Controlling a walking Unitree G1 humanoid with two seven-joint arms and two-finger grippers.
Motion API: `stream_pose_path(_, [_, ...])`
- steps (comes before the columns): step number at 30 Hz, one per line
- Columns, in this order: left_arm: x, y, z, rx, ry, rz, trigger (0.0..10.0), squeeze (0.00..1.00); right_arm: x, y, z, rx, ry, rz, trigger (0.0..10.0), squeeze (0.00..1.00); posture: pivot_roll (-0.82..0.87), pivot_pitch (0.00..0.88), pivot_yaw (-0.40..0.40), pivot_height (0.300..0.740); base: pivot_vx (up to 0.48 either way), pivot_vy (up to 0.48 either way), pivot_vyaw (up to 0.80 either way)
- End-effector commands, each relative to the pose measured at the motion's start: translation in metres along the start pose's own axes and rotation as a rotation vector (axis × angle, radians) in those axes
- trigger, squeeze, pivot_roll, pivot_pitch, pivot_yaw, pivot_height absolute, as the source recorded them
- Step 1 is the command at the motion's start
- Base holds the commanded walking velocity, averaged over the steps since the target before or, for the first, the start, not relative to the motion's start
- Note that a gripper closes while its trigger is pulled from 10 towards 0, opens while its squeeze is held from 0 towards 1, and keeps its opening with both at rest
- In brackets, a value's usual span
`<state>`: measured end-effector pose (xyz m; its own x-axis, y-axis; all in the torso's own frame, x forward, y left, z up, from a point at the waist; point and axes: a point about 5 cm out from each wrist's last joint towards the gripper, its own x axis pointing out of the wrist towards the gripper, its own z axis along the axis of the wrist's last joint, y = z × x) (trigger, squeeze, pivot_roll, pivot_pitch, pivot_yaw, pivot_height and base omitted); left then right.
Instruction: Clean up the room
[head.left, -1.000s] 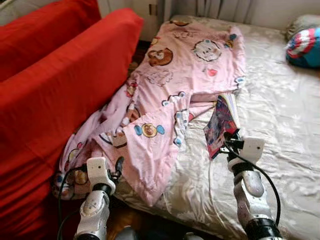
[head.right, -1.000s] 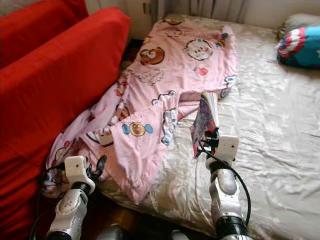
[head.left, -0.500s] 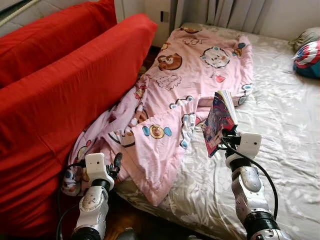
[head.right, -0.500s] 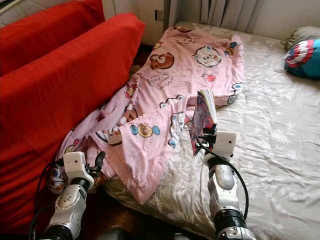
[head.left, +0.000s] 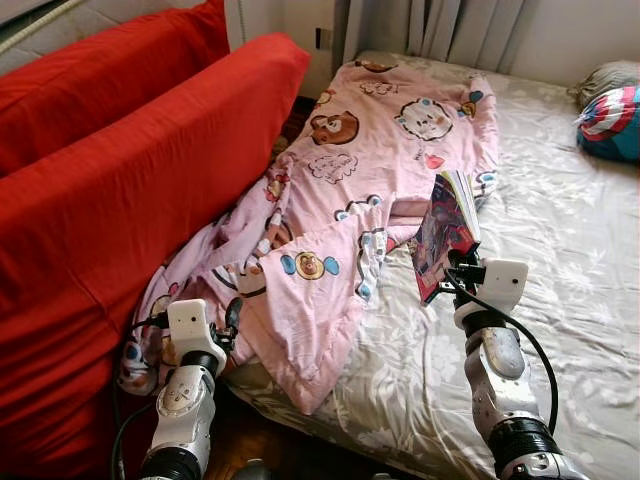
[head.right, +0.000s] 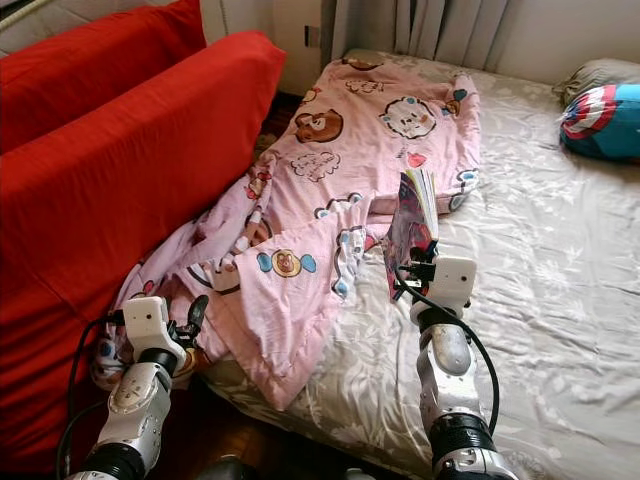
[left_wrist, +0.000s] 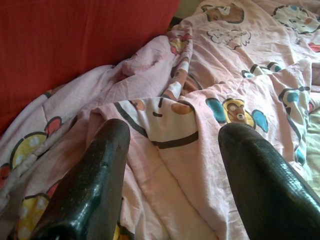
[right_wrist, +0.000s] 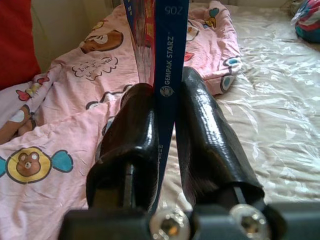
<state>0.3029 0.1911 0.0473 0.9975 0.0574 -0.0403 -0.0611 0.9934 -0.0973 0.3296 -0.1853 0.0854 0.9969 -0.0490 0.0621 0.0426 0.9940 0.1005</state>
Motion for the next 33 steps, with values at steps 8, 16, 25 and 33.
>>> stream_pose_path(8, [-0.0108,0.0009,-0.0132,0.003,0.034,0.005,10.0,0.00,-0.0031,-0.0019,-0.0014,-0.005,0.000,0.002,10.0,0.00,-0.04,0.137,-0.042,0.720,0.000,-0.378,-0.76])
stream_pose_path(16, [-0.0150,0.0018,-0.0167,0.006,0.039,0.004,10.0,0.00,-0.0062,-0.0010,-0.0041,-0.009,0.005,0.005,10.0,0.00,-0.04,0.134,-0.041,0.720,0.000,-0.326,-0.73])
stream_pose_path(25, [-0.0158,0.0000,-0.0179,0.012,0.044,-0.008,10.0,0.00,-0.0078,0.0001,-0.0047,-0.010,-0.002,0.007,10.0,0.00,-0.04,0.129,-0.035,0.720,0.000,-0.320,-0.06])
stream_pose_path(33, [-0.0164,-0.0007,-0.0177,0.016,0.042,-0.015,10.0,0.00,-0.0081,0.0026,-0.0055,-0.007,0.002,0.012,10.0,0.00,-0.03,0.147,-0.031,0.720,0.000,-0.350,0.00])
